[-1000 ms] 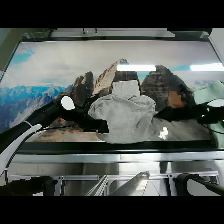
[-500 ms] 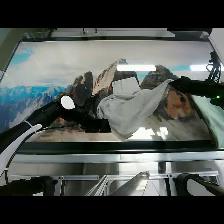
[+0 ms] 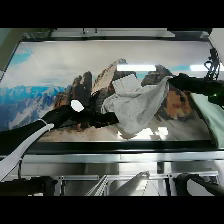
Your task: Fold the shirts.
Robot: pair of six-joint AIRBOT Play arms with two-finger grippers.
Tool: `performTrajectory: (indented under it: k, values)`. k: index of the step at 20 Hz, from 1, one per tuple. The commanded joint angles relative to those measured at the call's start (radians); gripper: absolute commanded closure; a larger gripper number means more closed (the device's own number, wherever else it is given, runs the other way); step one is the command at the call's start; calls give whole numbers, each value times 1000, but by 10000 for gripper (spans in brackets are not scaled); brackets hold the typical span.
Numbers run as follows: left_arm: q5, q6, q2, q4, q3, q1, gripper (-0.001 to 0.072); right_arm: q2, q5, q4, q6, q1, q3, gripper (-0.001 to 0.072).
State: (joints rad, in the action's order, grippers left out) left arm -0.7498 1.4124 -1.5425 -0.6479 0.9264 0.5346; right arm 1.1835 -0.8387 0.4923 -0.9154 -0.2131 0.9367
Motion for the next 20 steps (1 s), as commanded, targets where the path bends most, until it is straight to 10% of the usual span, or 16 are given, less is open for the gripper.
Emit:
performTrajectory:
  k: [1,4,12,20]
  values:
    - [156,-2,-60,40,1,45,190,0,0,1,0,22,1,699]
    - [146,-3,-52,39,1,31,695,0,0,1,0,22,1,699]
    - [-71,-114,363,42,4,-158,695,-93,-132,-8,33,22,6,700]
    - [-340,-101,816,47,493,-369,692,-649,-83,-188,194,24,130,700]
